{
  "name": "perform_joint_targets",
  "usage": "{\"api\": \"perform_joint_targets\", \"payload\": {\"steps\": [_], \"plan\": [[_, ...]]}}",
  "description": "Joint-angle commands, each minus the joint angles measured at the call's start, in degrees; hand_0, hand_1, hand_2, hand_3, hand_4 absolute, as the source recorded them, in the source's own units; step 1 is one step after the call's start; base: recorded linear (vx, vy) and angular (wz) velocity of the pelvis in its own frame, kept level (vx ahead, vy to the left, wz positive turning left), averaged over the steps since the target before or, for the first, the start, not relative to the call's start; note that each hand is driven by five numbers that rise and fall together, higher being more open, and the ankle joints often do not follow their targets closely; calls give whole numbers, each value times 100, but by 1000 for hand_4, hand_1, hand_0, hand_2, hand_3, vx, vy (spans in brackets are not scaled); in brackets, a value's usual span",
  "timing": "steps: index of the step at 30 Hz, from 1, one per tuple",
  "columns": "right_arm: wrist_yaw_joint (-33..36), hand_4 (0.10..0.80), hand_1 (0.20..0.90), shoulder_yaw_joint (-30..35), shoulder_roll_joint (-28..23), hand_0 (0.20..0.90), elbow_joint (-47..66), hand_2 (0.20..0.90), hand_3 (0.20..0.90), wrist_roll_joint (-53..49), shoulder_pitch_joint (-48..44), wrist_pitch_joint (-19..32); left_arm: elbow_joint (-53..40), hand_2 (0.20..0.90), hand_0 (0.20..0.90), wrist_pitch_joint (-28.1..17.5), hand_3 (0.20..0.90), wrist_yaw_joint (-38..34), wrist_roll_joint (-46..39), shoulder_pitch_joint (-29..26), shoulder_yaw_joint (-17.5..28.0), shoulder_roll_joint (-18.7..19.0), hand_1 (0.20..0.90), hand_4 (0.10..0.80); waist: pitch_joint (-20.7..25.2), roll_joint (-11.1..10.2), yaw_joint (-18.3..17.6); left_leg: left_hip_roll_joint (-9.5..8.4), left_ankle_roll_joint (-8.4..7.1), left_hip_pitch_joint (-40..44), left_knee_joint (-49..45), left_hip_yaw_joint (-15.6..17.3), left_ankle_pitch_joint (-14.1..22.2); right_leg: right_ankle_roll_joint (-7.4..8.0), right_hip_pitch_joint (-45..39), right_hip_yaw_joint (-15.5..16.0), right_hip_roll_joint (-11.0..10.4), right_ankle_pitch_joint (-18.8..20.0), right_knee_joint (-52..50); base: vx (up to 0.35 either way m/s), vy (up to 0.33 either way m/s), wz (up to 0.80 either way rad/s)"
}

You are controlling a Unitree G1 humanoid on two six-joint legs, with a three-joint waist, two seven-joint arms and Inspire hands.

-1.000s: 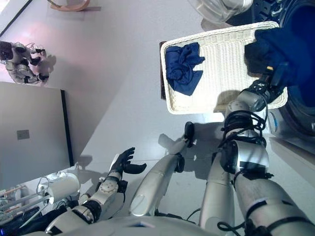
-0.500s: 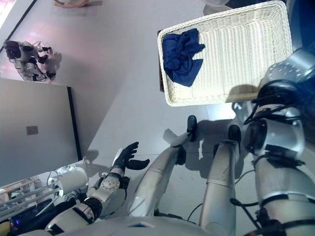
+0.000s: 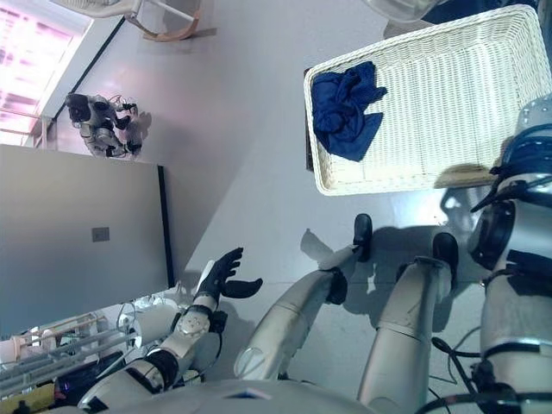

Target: Pick up the clothes and place them into the washing machine

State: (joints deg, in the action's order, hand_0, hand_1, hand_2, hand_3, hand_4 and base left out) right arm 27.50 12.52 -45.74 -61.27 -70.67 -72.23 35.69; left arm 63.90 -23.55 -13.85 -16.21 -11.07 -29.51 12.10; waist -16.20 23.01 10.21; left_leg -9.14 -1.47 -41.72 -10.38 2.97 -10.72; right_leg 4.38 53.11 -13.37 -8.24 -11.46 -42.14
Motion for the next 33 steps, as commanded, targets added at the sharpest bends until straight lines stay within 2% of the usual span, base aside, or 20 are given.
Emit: {"api": "perform_joint_targets", "payload": {"steps": [1, 5, 10, 13, 17, 20, 24, 28, 33], "plan": [[403, 800, 900, -990, -895, 900, 171, 900, 900, 1477, -634, -144, 561, 900, 900, -18, 900, -359, -19, 175, 225, 415, 900, 800, 554, 57, 59, -93, -102, -122, -338, 255, 577, -178, -543, 232, 59, 698, 1216, 25, 2, -5], [674, 800, 900, -775, -753, 900, 330, 900, 900, 1754, -346, -141, 468, 900, 900, -48, 900, -483, 72, 239, 266, 415, 900, 800, 534, 78, 80, -84, -101, -93, -328, 228, 574, -171, -615, 273, 61, 714, 1293, 12, -2, 2], [1095, 800, 900, -876, -752, 900, 369, 900, 900, 2379, -181, -302, 394, 900, 900, -97, 900, -573, 158, 268, 316, 458, 900, 800, 501, 43, 95, -78, -96, -90, -314, 197, 556, -180, -632, 282, 84, 728, 1294, 0, 0, 1], [1016, 800, 900, -894, -576, 900, 195, 900, 900, 2378, -99, -487, 371, 900, 900, -87, 900, -603, 165, 291, 321, 450, 900, 800, 466, -6, 95, -68, -83, -81, -320, 211, 553, -180, -669, 301, 100, 760, 1326, -1, -2, 10], [872, 800, 900, -1365, -387, 900, -471, 900, 900, 2614, -128, -980, 401, 900, 900, -35, 900, -631, 214, 228, 360, 463, 900, 800, 413, -119, 74, -38, -39, -60, -310, 227, 559, -174, -695, 299, 142, 845, 1410, -7, -1, -2], [778, 800, 900, -1405, -96, 900, -580, 900, 900, 2580, -40, -1082, 414, 900, 900, -24, 900, -646, 197, 201, 376, 435, 900, 800, 350, -170, 30, -8, -21, -36, -311, 228, 559, -178, -746, 306, 167, 873, 1459, -16, -1, -7], [259, 800, 900, -1022, 392, 900, -207, 900, 900, 1655, 236, -741, 378, 900, 900, -36, 900, -594, 104, 188, 379, 342, 900, 800, 293, -217, 1, 12, -13, -10, -298, 218, 563, -175, -818, 335, 182, 874, 1501, -13, 3, -3], [-794, 800, 900, -525, 801, 900, 45, 900, 900, 147, 498, -404, 302, 900, 900, -16, 900, -375, 13, 239, 406, 346, 900, 800, 344, -239, 85, 2, -8, 49, -288, 163, 567, -182, -916, 352, 179, 833, 1525, 6, 5, 3], [-1525, 800, 900, -370, 1195, 900, -21, 900, 900, -707, 738, -422, 269, 900, 900, 5, 900, -168, 1, 212, 439, 379, 900, 800, 368, -305, 197, 0, 8, 148, -277, 125, 559, -172, -1044, 383, 179, 846, 1567, 0, -1, 1]]}}
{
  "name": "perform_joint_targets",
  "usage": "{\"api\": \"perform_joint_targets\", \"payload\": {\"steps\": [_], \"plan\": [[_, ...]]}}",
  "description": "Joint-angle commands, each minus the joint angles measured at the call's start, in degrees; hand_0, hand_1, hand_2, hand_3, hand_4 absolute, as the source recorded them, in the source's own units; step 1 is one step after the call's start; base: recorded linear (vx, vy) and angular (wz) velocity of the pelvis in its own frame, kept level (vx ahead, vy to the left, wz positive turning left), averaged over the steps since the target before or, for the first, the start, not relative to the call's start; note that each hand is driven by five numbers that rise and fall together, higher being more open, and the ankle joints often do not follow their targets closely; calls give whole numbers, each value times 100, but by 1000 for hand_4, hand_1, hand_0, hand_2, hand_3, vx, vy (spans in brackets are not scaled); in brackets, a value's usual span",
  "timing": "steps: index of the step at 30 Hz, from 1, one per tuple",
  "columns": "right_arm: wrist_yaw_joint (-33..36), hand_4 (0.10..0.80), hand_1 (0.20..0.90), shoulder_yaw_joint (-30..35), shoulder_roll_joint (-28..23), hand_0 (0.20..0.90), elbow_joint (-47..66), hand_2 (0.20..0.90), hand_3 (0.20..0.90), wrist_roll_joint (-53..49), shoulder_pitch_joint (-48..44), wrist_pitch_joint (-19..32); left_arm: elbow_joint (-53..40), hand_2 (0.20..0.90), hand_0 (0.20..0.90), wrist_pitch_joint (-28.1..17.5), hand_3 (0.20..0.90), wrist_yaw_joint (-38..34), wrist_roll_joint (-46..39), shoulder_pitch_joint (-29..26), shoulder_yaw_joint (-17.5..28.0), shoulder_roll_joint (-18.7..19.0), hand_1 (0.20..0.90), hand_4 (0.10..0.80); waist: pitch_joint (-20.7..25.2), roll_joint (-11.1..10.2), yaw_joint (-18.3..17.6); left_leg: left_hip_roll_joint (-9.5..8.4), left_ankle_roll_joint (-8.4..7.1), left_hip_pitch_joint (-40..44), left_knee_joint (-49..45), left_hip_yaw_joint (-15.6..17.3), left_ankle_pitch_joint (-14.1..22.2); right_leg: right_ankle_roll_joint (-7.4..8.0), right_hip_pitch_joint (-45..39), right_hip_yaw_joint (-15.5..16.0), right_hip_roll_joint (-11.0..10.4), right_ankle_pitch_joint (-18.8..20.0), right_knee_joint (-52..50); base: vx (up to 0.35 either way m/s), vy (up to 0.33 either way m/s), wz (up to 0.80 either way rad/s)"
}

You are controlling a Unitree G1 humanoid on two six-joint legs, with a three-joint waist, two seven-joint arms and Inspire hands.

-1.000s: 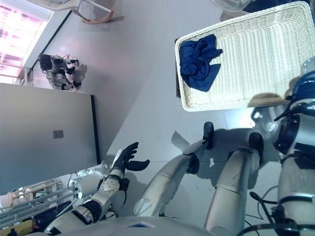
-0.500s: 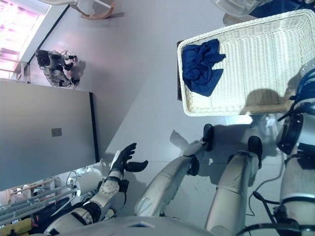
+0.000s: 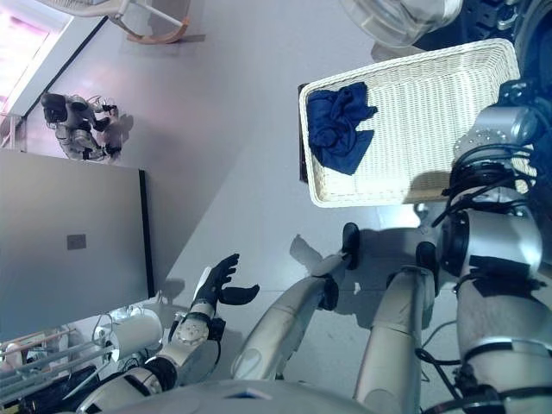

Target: Pick up the clothes and place them into the washing machine

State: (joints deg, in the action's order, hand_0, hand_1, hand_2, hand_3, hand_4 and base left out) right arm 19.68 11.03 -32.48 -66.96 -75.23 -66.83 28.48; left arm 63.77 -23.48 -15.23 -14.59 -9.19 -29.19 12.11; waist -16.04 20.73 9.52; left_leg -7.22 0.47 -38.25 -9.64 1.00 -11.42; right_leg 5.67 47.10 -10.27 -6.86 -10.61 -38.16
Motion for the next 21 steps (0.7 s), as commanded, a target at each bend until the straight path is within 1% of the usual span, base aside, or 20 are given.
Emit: {"api": "perform_joint_targets", "payload": {"steps": [1, 5, 8, 12, 13, 15, 18, 19, 21], "plan": [[-828, 800, 900, -217, -68, 900, 551, 900, 900, -311, 257, 302, 278, 900, 900, 5, 900, -6, -153, 18, 414, 388, 900, 800, 347, -103, 271, -187, -182, -179, -353, 317, 632, -298, -472, 86, 38, 768, 1181, 0, -12, 4], [-1034, 800, 900, -73, 512, 900, 1002, 900, 900, -490, 676, 454, 255, 900, 900, 16, 900, 49, -139, 10, 410, 353, 900, 800, 289, -238, 264, -158, -161, -50, -344, 265, 645, -295, -675, 150, 49, 773, 1258, 6, -31, 4], [-1089, 800, 900, -93, 918, 900, 1192, 900, 900, -431, 1077, 424, 272, 900, 900, 41, 900, 62, -122, 40, 433, 334, 900, 800, 243, -425, 230, -123, -137, 88, -320, 210, 650, -288, -899, 247, 77, 813, 1388, 24, -53, 2], [-1137, 800, 900, -203, 1534, 900, 1436, 900, 900, -254, 1878, 337, 302, 900, 900, 105, 900, 87, -71, 120, 503, 305, 900, 800, 217, -724, 156, -69, -115, 433, -159, 110, 628, -274, -1331, 374, 117, 868, 1636, 50, -64, 0], [-1163, 800, 900, -275, 1684, 900, 1528, 900, 900, -212, 2128, 296, 307, 900, 900, 130, 900, 104, -67, 149, 552, 314, 900, 800, 206, -801, 122, -43, -113, 516, -108, 87, 573, -275, -1431, 421, 139, 925, 1699, 69, -63, 8], [-1159, 800, 900, -407, 1935, 900, 1766, 900, 900, -35, 2627, 233, 341, 900, 900, 157, 900, 101, -37, 239, 621, 316, 900, 800, 241, -977, 73, -22, -106, 754, -18, 27, 598, -266, -1713, 509, 145, 871, 1798, 95, -76, 2], [-1098, 800, 900, -797, 2231, 900, 2191, 900, 900, 447, 3507, 61, 430, 900, 900, 216, 900, 90, 10, 374, 756, 333, 900, 800, 305, -1241, -58, 50, -109, 1119, 113, -39, 577, -248, -2120, 637, 166, 850, 1963, 80, -79, 8], [-1032, 800, 900, -1025, 2274, 900, 2258, 900, 900, 756, 3768, -30, 451, 900, 900, 239, 900, 91, 30, 419, 810, 354, 900, 800, 350, -1309, -82, 90, -109, 1235, 162, -70, 544, -241, -2218, 682, 187, 885, 2024, 86, -101, 6], [-915, 800, 900, -1394, 2282, 900, 2411, 900, 900, 1443, 4285, -252, 502, 900, 900, 273, 900, 89, 74, 517, 923, 398, 900, 800, 443, -1505, -161, 157, -123, 1495, 199, -106, 582, -217, -2476, 764, 208, 816, 2081, 83, -113, 3]]}}
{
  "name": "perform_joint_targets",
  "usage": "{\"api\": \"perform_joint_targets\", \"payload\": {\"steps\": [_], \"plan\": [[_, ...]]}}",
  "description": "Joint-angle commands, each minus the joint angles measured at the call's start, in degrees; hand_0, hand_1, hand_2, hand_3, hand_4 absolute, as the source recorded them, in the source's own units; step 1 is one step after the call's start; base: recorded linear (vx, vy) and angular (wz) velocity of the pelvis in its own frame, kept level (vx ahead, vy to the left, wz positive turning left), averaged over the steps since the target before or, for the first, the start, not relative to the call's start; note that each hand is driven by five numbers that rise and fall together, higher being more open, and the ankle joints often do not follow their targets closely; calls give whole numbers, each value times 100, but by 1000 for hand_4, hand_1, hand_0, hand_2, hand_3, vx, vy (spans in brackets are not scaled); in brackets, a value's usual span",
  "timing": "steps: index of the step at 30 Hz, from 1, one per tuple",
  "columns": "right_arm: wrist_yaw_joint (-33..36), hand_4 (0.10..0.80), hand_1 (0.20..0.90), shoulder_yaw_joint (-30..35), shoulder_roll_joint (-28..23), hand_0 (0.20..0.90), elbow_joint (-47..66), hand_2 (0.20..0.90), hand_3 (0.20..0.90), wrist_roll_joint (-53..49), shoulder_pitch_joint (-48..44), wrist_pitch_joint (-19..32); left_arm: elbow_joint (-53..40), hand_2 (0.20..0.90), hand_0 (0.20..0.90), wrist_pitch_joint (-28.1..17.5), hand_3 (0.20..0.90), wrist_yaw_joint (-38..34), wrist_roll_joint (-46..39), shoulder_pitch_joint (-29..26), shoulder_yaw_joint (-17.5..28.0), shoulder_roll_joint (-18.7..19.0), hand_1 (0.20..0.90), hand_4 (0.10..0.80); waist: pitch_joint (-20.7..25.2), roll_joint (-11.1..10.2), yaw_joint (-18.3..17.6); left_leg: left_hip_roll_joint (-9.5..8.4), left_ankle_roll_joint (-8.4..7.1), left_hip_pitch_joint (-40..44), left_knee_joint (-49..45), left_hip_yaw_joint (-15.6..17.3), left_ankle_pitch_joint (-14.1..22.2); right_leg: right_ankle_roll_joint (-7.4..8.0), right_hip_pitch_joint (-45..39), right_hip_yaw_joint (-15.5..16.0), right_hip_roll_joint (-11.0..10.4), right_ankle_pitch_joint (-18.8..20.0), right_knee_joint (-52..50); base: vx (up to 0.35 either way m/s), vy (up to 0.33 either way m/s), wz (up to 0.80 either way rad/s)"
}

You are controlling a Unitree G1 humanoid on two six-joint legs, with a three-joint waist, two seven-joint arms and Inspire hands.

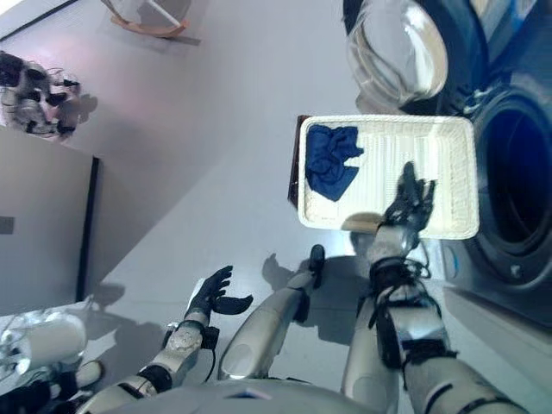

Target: Pick up the clothes and place them into the washing machine

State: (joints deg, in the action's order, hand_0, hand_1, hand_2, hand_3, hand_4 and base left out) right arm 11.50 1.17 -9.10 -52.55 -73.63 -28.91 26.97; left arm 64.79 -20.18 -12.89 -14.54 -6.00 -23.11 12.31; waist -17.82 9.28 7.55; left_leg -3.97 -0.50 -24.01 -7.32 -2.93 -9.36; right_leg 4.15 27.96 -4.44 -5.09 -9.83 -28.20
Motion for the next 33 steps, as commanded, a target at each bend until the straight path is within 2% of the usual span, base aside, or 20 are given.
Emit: {"api": "perform_joint_targets", "payload": {"steps": [1, 11, 17, 20, 21, 22, 23, 24, 25, 28, 29, 31, 32, 33], "plan": [[-99, 800, 900, -472, -53, 900, 1058, 900, 900, 1395, 685, -175, 436, 900, 900, -36, 900, -152, 110, 231, 365, 392, 900, 800, 713, -425, 26, -120, -30, 153, 15, 277, 365, -58, -647, 226, 42, 750, 1159, 75, -105, 4], [-493, 800, 900, -648, 98, 900, 1513, 900, 900, 2213, 2513, -637, 756, 900, 900, 63, 900, -62, 587, 721, 764, 344, 900, 800, 1468, -851, -127, 92, -164, 1247, 432, 184, 459, 19, -1875, 711, 75, 677, 1845, 100, -75, 15], [-492, 800, 900, -667, 209, 900, 1503, 900, 900, 2280, 2841, -673, 825, 900, 900, 81, 900, -76, 569, 944, 1030, 359, 900, 800, 1648, -1060, -72, 152, -155, 1600, 445, -14, 520, -29, -2366, 865, 147, 621, 2053, 91, -76, 18], [-414, 800, 900, -664, 166, 900, 1692, 900, 900, 2360, 2944, -654, 764, 900, 900, 83, 900, -70, 579, 989, 1000, 377, 900, 800, 1619, -1159, -63, 156, -173, 1497, 398, -79, 459, -15, -2506, 1002, 62, 580, 2047, 52, 23, 26], [-363, 800, 900, -608, 140, 900, 1735, 900, 900, 2401, 2938, -643, 747, 900, 900, 79, 900, -77, 603, 986, 948, 371, 900, 800, 1606, -1136, -82, 253, -205, 1337, 531, -22, 301, 21, -2556, 1049, 36, 552, 2053, 31, 125, 37], [-319, 800, 900, -621, 75, 900, 1875, 900, 900, 2511, 2927, -637, 746, 900, 900, 94, 900, -89, 657, 957, 877, 354, 900, 800, 1581, -1121, -132, 289, -200, 1158, 656, 300, 280, 57, -2582, 1093, -6, 562, 2029, 58, 140, 61], [-245, 800, 900, -675, 53, 900, 1911, 900, 900, 2627, 2905, -619, 763, 900, 900, 115, 900, -113, 672, 944, 836, 338, 900, 800, 1548, -1109, -84, 305, -188, 1065, 723, 457, 250, 67, -2587, 1051, 7, 575, 1992, 114, 165, 62], [-200, 800, 900, -673, 17, 900, 1841, 900, 900, 2763, 2864, -653, 799, 900, 900, 136, 900, -136, 698, 946, 838, 327, 900, 800, 1552, -1088, -44, 292, -177, 1080, 749, 423, 200, 88, -2634, 997, 6, 527, 1976, 165, 184, 29], [-161, 800, 900, -692, -58, 900, 1757, 900, 900, 2995, 2793, -724, 818, 900, 900, 154, 900, -156, 789, 1000, 841, 329, 900, 800, 1577, -1106, -50, 297, -147, 1062, 521, 411, 329, 114, -2650, 945, -35, 444, 1848, 213, 230, -18], [-105, 800, 900, -734, -168, 900, 1862, 900, 900, 3545, 2941, -833, 728, 900, 900, 161, 900, -163, 852, 978, 897, 468, 900, 800, 1656, -1195, -98, 170, 63, 1277, 345, 464, 546, 156, -2610, 892, -219, 538, 1312, 205, 182, -36], [-93, 800, 900, -738, -221, 900, 1898, 900, 900, 3662, 3029, -881, 689, 900, 900, 155, 900, -166, 896, 929, 905, 528, 900, 800, 1650, -1209, -119, 132, 96, 1367, 361, 427, 582, 139, -2565, 879, -244, 667, 1164, 138, 144, 5], [90, 800, 900, -821, -364, 900, 1926, 900, 900, 4150, 3034, -947, 544, 900, 900, 124, 900, -224, 887, 776, 852, 700, 900, 800, 1519, -1225, -193, -6, 198, 1417, 348, 329, 565, 140, -2220, 787, -357, 1432, 603, -22, 117, 29], [193, 800, 900, -945, -439, 900, 1887, 900, 900, 4485, 2918, -997, 485, 900, 900, 91, 900, -256, 871, 662, 795, 815, 900, 800, 1380, -1177, -262, 18, 225, 1392, 336, 284, 537, 89, -1841, 606, -220, 1584, 154, -109, 110, 30], [338, 800, 900, -1063, -478, 900, 1879, 900, 900, 4780, 2835, -1034, 455, 900, 900, 96, 900, -289, 905, 572, 742, 879, 900, 800, 1317, -1108, -328, 68, 208, 1405, 361, 229, 532, 11, -1610, 493, -20, 1368, 73, -68, 85, 25]]}}
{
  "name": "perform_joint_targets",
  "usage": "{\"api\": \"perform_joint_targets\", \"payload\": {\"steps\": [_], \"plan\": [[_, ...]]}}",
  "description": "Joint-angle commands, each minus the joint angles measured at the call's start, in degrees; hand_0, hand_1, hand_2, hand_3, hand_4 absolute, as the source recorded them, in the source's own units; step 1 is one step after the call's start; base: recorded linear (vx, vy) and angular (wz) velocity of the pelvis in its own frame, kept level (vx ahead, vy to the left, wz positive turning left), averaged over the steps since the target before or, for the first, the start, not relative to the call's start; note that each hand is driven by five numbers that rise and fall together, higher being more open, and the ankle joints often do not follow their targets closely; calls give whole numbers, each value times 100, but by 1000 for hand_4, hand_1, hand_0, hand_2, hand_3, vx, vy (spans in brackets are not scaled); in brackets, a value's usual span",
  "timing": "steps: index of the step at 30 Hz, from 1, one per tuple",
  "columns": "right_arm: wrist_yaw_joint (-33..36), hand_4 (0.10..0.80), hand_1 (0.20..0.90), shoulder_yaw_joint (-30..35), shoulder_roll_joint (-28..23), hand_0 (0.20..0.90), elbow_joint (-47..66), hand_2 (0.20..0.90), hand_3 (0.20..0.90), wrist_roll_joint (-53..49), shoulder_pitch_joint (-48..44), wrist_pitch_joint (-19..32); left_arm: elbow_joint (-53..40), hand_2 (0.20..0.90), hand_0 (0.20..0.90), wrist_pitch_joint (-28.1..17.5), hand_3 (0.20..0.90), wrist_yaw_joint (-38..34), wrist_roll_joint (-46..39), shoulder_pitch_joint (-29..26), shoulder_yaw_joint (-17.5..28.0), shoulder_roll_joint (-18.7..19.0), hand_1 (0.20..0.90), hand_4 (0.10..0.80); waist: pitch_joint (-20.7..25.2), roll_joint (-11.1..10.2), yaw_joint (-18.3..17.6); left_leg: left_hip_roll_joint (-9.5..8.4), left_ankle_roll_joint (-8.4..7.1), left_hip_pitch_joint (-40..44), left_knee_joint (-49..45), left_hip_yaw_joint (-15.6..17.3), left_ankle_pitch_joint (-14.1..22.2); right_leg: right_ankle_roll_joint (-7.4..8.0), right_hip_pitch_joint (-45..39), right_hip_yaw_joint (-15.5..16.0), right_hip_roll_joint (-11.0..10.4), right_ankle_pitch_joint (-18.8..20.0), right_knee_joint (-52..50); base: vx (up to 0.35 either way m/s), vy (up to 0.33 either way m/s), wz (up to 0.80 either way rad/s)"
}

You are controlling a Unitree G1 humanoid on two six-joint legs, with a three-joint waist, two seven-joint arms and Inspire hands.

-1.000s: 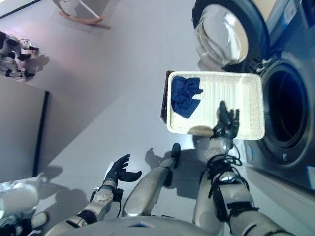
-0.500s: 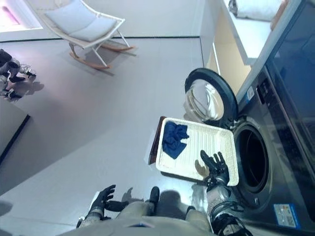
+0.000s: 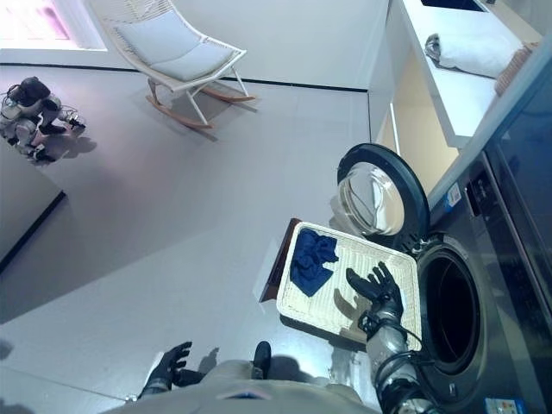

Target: Pick up the clothes and place them into the washing machine

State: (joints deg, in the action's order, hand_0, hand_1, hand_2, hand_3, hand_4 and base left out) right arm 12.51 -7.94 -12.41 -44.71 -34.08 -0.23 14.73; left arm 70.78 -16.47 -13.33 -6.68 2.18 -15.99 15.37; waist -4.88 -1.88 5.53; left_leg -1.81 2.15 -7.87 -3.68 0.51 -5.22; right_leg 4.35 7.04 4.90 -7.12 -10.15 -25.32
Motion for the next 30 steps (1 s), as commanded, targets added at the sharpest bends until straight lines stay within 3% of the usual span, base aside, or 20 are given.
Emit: {"api": "perform_joint_targets", "payload": {"steps": [1, 3, 5, 7, 11, 15, 24, 30], "plan": [[311, 800, 900, -176, -173, 900, 1036, 900, 900, 1004, -96, 166, -189, 900, 900, -278, 900, -273, 121, -256, 24, 594, 900, 800, -13, 25, -155, -129, -75, -176, 25, -137, 135, -54, 646, -454, 262, 1202, -165, 36, 53, 20], [606, 800, 900, -317, -222, 900, 811, 900, 900, 1710, -415, -41, -199, 900, 900, -265, 900, -375, 76, -334, 62, 612, 900, 800, -65, 20, -149, -97, -142, -92, 77, -160, 196, -43, 691, -262, 104, 1081, 502, 99, -33, 11], [671, 800, 900, -485, -305, 900, 691, 900, 900, 2063, -634, -142, -234, 900, 900, -270, 900, -439, 104, -331, 61, 595, 900, 800, -134, -88, -125, -175, -199, -69, 17, -174, 266, 49, 479, -70, -40, 1186, 1378, 112, -93, 7], [684, 800, 900, -581, -427, 900, 778, 900, 900, 2447, -593, -194, -254, 900, 900, -249, 900, -405, 200, -315, 28, 554, 900, 800, -64, -155, -196, -245, -206, -88, -2, -282, 308, 117, 348, -497, 147, 1152, 1593, 119, -97, 41], [854, 800, 900, -807, -529, 900, 179, 900, 900, 3252, -1030, -425, -210, 900, 900, -177, 900, -364, 417, -74, 20, 451, 900, 800, 11, -213, -17, -166, -212, -21, 119, -252, 324, 157, 195, -116, 85, 1157, 1734, 98, -97, 51], [1060, 800, 900, -1059, -506, 900, -705, 900, 900, 3469, -1785, -538, -217, 900, 900, -155, 900, -370, 472, -79, -49, 435, 900, 800, -55, -196, 105, -151, -237, -152, 161, -353, 259, 149, 250, -32, 88, 1154, 1773, 7, -84, 0], [1614, 800, 900, -1659, -734, 900, -2300, 900, 900, 3772, -3647, -766, -482, 900, 900, -232, 900, -631, 163, -787, -382, 520, 900, 800, -706, 94, 374, -138, -350, -1101, 195, -602, -165, 50, 1123, 318, 70, 1170, 1559, -158, -46, 22], [1983, 800, 900, -1903, -1196, 900, -3008, 900, 900, 3987, -4907, -996, -634, 900, 900, -242, 900, -878, -53, -1148, -648, 469, 900, 800, -1131, 323, 499, -173, -415, -1757, 16, -572, -290, -11, 1792, 259, 30, 1251, 1344, -102, 22, 8]]}}
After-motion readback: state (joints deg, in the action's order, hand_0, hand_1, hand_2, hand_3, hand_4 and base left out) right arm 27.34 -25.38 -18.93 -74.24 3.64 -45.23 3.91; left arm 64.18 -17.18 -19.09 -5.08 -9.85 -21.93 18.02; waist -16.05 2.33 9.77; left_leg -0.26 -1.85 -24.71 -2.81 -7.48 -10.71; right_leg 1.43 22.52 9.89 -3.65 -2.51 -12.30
